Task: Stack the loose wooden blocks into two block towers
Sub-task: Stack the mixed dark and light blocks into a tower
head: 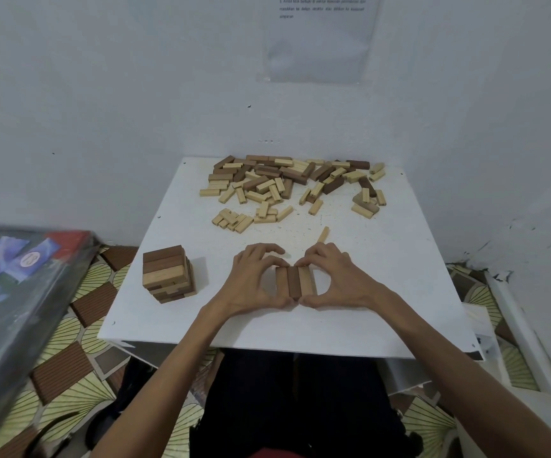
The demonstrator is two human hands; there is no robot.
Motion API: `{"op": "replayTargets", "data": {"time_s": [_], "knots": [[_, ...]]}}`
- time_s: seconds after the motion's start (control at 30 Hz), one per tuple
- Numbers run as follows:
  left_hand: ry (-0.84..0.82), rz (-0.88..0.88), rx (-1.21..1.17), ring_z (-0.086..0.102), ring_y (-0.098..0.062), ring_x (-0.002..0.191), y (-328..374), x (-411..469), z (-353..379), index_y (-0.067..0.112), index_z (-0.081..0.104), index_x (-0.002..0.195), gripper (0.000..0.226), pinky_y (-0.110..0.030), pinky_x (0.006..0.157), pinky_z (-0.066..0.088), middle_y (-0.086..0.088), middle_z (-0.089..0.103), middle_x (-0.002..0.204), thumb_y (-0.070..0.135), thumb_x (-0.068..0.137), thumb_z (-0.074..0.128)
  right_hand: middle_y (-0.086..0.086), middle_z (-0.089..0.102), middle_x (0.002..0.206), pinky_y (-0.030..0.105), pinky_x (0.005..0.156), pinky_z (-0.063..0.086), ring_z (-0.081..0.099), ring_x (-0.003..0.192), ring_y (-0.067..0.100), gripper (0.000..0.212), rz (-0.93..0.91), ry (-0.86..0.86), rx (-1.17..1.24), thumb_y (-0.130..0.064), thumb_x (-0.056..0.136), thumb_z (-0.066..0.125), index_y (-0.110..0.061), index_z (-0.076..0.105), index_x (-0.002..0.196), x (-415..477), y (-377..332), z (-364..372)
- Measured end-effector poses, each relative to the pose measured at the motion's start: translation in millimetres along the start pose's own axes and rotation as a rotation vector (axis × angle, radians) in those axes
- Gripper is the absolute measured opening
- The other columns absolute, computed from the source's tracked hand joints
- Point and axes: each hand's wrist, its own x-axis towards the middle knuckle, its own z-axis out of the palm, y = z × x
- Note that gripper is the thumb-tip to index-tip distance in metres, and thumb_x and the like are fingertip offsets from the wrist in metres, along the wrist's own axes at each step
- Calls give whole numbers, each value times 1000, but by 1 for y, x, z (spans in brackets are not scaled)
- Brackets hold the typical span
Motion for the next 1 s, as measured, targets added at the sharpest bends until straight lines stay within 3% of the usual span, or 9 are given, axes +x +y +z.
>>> {"op": "replayTargets", "data": {"time_s": [0.1, 0.2, 0.33, 0.43, 0.7, 0.8, 0.87, 1.0], "knots": [[-14, 62, -23, 38, -4, 141, 5, 4, -12, 27, 67, 120, 67, -47, 121, 21, 16, 55, 140, 60, 62, 78, -17, 44, 127, 45, 104, 38, 40, 123, 3, 67, -30, 4, 3, -56, 71, 81, -34, 56, 128, 4, -7, -11], [-37, 61, -51, 38, -2, 143, 12, 7, -30, 25, 64, 123, 70, -48, 126, 17, 15, 58, 140, 57, 63, 80, -18, 45, 134, 48, 106, 39, 42, 127, 2, 66, -74, 22, 21, -57, 71, 82, -34, 56, 128, 9, -17, -24], [-49, 28, -64, 44, -3, 139, 22, 8, -57, 28, 62, 127, 73, -43, 115, 38, 16, 56, 142, 60, 64, 80, -20, 47, 140, 50, 108, 41, 43, 132, 3, 69, -126, 58, 35, -63, 70, 80, -34, 56, 128, 19, -33, -37], [-34, 19, -60, 51, -4, 132, 27, 6, -77, 26, 61, 131, 77, -40, 110, 44, 15, 57, 141, 59, 64, 81, -21, 47, 140, 47, 107, 43, 44, 132, 1, 68, -147, 70, 54, -60, 70, 81, -32, 57, 128, 28, -48, -46], [15, -19, -8, 58, -5, 123, 13, -14, -136, 27, 63, 128, 74, -34, 105, 47, 16, 63, 130, 58, 64, 83, -20, 47, 142, 41, 108, 45, 44, 134, 4, 69, -256, 43, 30, -61, 71, 79, -30, 58, 129, 73, -95, -42], [43, -72, -34, 57, -3, 122, -1, -27, -156, 31, 63, 128, 67, -29, 91, 52, 18, 64, 126, 46, 67, 88, -17, 49, 140, 40, 108, 44, 45, 133, 5, 70, -294, 18, 19, -62, 70, 77, -28, 59, 128, 95, -114, -32], [52, -103, -59, 57, -4, 123, -9, -36, -167, 34, 63, 126, 64, -27, 90, 55, 20, 64, 125, 48, 67, 85, -18, 50, 140, 40, 108, 43, 46, 132, 6, 70, -306, -1, 22, -63, 70, 76, -27, 59, 128, 110, -126, -24], [67, -151, -74, 57, 1, 123, -27, -55, -186, 37, 63, 124, 64, -9, 98, 39, 21, 65, 124, 53, 64, 77, -21, 49, 138, 37, 107, 43, 47, 129, 2, 69, -302, -34, 27, -62, 69, 77, -28, 60, 127, 133, -147, -6]]}}
